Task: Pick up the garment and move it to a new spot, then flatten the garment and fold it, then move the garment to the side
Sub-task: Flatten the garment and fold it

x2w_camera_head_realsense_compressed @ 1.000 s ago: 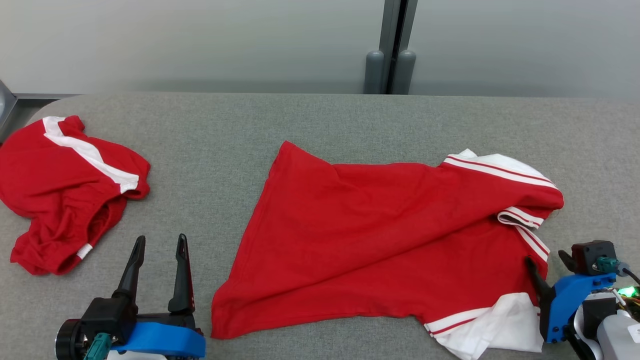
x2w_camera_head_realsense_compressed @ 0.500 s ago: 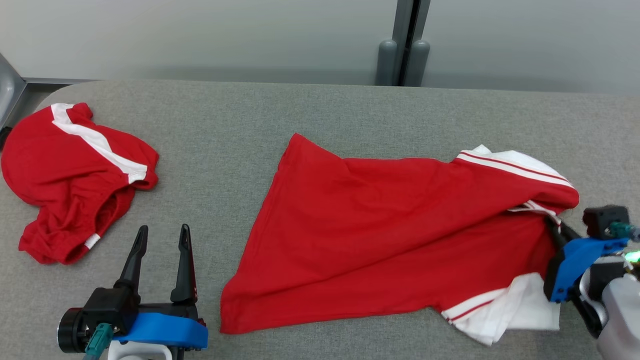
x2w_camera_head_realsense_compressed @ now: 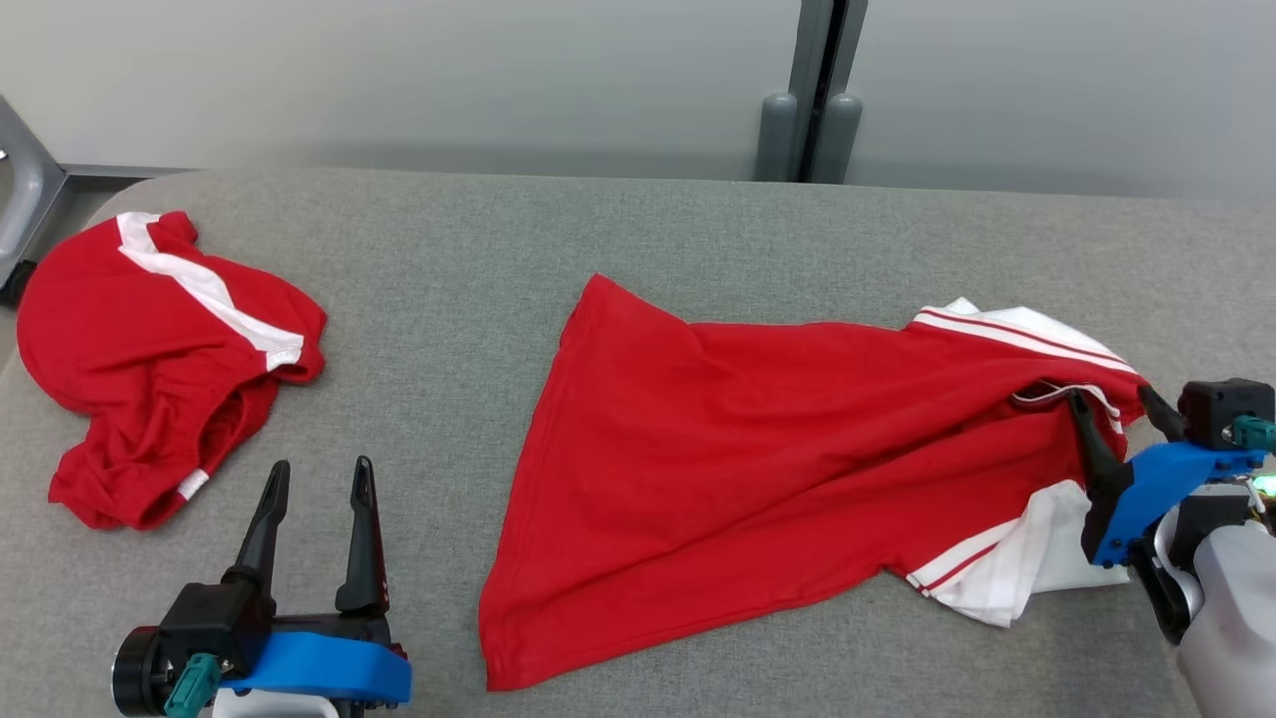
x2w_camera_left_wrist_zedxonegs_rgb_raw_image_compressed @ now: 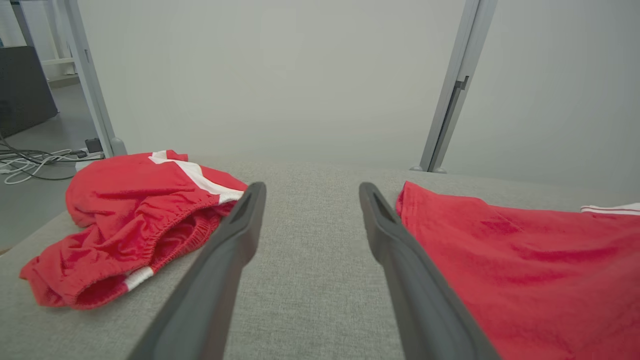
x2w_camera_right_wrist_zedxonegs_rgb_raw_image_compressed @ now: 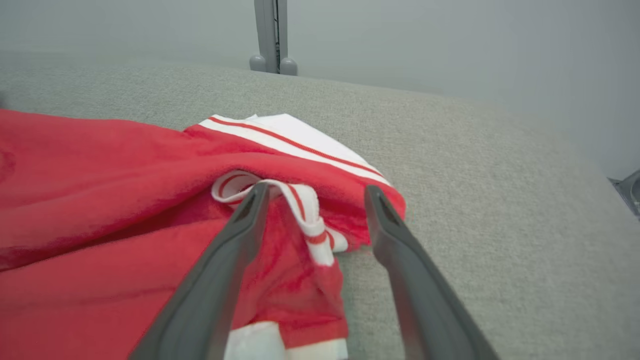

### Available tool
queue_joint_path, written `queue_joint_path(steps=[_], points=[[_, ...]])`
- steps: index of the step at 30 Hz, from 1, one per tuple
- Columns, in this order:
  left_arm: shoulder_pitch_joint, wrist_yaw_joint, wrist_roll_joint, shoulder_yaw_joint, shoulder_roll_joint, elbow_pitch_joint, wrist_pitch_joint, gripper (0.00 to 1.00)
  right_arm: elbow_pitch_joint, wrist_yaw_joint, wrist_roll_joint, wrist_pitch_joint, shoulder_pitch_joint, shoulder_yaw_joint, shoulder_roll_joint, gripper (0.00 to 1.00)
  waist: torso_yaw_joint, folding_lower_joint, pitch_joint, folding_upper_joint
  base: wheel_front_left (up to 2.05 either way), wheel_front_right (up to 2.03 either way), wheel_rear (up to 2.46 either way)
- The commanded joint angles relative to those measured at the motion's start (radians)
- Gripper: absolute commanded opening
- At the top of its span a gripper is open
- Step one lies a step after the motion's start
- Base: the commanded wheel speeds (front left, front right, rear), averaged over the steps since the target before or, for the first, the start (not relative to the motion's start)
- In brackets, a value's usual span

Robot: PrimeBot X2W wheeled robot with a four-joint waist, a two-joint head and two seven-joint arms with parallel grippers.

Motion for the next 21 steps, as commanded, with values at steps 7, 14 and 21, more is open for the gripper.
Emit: queue_joint_path(steps=[7, 14, 21], points=[[0.031, 0.007, -0.004, 0.010, -0.001, -0.005, -0.003, 1.00, -0.087, 0.000, 0.044, -0.066, 0.144, -0.016, 0.019, 1.00, -0.051, -0.0001, -0.048, -0.0001, 0.00, 0.00, 0.00], [0.047, 0.008, -0.003, 0.004, -0.001, -0.009, -0.003, 1.00, -0.268, 0.000, 0.053, -0.071, 0.294, -0.030, 0.063, 1.00, -0.080, -0.0001, -0.066, -0.0001, 0.00, 0.00, 0.00], [0.049, 0.008, 0.003, -0.001, -0.001, -0.006, -0.003, 1.00, -0.394, 0.000, 0.031, -0.039, 0.382, -0.021, 0.132, 1.00, -0.091, -0.0001, -0.067, -0.0001, 0.00, 0.00, 0.00]])
